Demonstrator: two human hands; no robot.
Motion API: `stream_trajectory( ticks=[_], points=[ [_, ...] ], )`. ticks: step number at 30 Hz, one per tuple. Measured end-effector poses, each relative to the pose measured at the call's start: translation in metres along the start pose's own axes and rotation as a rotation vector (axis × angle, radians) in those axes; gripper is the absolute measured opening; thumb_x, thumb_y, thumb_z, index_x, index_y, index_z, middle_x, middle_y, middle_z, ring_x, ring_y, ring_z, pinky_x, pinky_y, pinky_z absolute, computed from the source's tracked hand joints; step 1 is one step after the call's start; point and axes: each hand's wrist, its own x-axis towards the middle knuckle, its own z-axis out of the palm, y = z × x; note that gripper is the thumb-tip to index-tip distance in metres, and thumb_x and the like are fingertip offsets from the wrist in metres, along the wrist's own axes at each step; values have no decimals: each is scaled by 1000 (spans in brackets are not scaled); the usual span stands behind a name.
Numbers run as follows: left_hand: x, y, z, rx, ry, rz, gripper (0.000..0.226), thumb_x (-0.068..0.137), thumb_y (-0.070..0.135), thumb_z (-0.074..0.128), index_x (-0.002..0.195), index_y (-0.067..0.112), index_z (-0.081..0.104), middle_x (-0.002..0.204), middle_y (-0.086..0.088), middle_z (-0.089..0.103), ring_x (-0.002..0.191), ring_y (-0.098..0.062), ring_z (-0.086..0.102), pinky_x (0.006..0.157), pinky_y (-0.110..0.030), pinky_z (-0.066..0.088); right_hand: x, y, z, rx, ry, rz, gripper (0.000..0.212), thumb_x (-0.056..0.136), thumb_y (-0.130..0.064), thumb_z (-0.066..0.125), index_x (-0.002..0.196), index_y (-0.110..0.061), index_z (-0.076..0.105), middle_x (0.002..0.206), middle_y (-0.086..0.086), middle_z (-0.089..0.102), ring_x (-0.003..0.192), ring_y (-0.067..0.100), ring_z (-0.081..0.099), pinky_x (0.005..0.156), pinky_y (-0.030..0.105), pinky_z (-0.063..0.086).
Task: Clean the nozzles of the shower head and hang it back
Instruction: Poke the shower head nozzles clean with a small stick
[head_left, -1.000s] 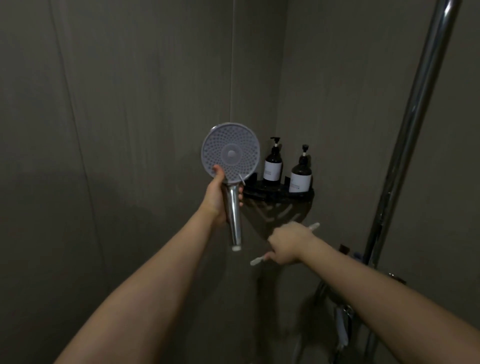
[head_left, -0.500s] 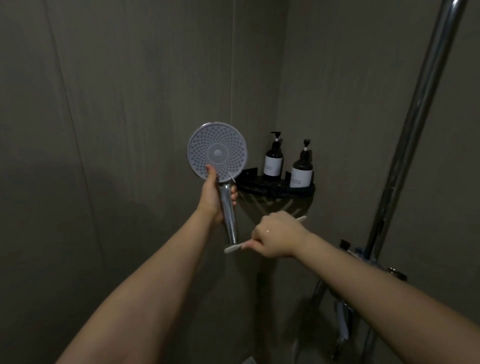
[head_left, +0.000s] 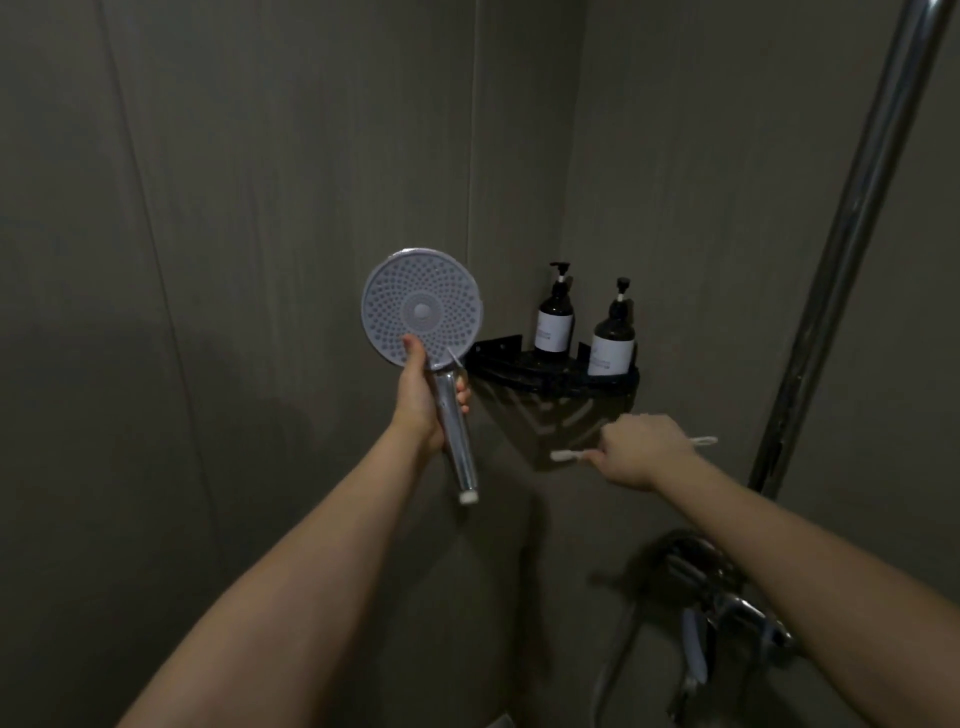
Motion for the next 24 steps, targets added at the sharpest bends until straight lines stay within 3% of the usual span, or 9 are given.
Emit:
stream_trajectory(
  ticks=[3, 5, 7, 10, 12, 15, 17, 21, 24],
  points=[
    [3, -10, 0, 48, -14, -26, 65, 88, 69, 20, 65, 15, 47, 40, 1, 43, 33, -9, 39, 37, -16, 30, 10, -27, -24, 236, 303, -67, 52, 95, -53, 28, 73, -18, 60, 61, -4, 51, 57, 14, 52, 48, 24, 35],
    [3, -24, 5, 86, -35, -45, 67, 88, 69, 21, 69, 13, 52, 41, 0, 45, 32, -10, 40, 35, -17, 32, 24, -46, -43, 321, 446, -60, 52, 94, -53, 31, 62, -19, 51, 56, -4, 48, 56, 17, 52, 48, 26, 38],
    [1, -34, 9, 96, -45, -57, 65, 89, 67, 23, 73, 12, 54, 41, -1, 45, 33, -10, 40, 35, -17, 32, 40, -44, -55, 453, 426, 113, 54, 94, -53, 32, 66, -13, 56, 66, 4, 58, 65, 25, 59, 58, 32, 45],
    [-1, -39, 6, 97, -39, -68, 61, 91, 64, 25, 74, 13, 54, 42, -2, 45, 33, -11, 40, 36, -17, 33, 44, -12, -72, 912, 464, 521, 53, 95, -49, 35, 85, -5, 61, 86, 13, 64, 83, 30, 62, 63, 32, 43],
    [1, -40, 1, 128, -34, -62, 60, 90, 64, 27, 77, 12, 55, 43, -2, 45, 34, -11, 41, 36, -17, 35, 42, -12, -80, 821, 573, 416, 55, 95, -49, 35, 75, -6, 62, 73, 10, 61, 76, 29, 62, 55, 30, 40],
    [6, -44, -1, 197, -13, -65, 62, 85, 67, 35, 79, 10, 58, 45, -5, 49, 34, -13, 44, 35, -18, 37, 34, -53, -87, 327, 488, -59, 55, 95, -52, 29, 69, -15, 60, 59, 0, 49, 61, 20, 53, 54, 27, 39],
    [7, -48, 1, 241, -13, -67, 66, 74, 73, 44, 77, 10, 61, 48, -5, 52, 36, -14, 47, 36, -19, 39, 36, -57, -86, 213, 405, -43, 56, 95, -54, 27, 72, -13, 57, 59, -1, 44, 57, 16, 48, 53, 27, 39],
    [7, -55, -3, 263, 52, -50, 62, 84, 65, 42, 70, 8, 61, 47, -7, 53, 37, -15, 47, 39, -21, 40, 38, -25, -107, 509, 449, 320, 58, 96, -50, 30, 96, -3, 63, 78, 11, 57, 68, 23, 51, 59, 28, 39],
    [7, -58, -3, 300, 67, -40, 58, 87, 60, 44, 69, 6, 59, 44, -6, 52, 34, -15, 47, 37, -20, 40, 37, -56, -114, 211, 535, -21, 56, 96, -52, 28, 88, -10, 65, 71, 3, 50, 70, 22, 55, 58, 27, 37]
  ],
)
